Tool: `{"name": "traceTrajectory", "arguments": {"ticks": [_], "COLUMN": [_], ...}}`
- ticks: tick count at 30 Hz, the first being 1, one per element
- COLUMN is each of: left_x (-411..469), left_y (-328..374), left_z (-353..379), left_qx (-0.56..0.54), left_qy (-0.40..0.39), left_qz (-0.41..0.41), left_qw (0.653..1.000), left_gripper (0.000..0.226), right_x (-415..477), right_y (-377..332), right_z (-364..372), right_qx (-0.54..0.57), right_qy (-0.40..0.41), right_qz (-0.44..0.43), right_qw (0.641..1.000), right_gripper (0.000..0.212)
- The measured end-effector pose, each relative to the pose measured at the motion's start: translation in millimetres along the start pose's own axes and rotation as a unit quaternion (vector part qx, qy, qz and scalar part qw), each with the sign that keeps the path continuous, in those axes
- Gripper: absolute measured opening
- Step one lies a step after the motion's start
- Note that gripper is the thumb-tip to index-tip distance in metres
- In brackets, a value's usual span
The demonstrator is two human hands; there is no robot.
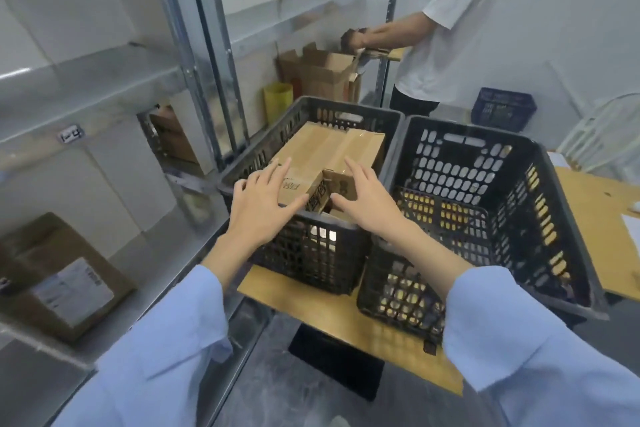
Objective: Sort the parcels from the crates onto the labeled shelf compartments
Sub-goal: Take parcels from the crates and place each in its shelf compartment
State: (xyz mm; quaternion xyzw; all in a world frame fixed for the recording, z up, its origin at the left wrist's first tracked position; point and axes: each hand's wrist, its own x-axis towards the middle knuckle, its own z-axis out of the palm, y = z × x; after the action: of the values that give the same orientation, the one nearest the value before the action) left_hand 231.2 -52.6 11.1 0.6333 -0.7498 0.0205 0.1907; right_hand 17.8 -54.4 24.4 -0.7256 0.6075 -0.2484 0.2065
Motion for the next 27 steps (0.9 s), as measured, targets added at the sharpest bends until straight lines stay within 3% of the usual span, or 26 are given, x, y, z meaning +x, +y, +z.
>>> {"name": "traceTrajectory", "arguments": {"ticks": [9, 20, 27], "left_x": [93, 190, 212], "left_y": [7, -2, -4], "left_z": [42, 105, 149], "left_qx": [-0.027, -0.063, -0.108], "left_qy": [-0.050, -0.151, -0.208], "left_qz": [0.024, 0.117, 0.157], "left_qw": [0.998, 0.980, 0.960], "left_gripper": [0.078, 0.087, 0.098], "right_x": [85, 149, 168], "right_y": [42, 74, 89], "right_z": [10, 53, 66], "right_qx": [0.025, 0.055, 0.015], "right_qy": [-0.023, 0.031, 0.069], "right_qz": [0.066, 0.184, 0.262], "right_qw": [0.997, 0.981, 0.963], "right_gripper": [0.083, 0.103, 0.113]}}
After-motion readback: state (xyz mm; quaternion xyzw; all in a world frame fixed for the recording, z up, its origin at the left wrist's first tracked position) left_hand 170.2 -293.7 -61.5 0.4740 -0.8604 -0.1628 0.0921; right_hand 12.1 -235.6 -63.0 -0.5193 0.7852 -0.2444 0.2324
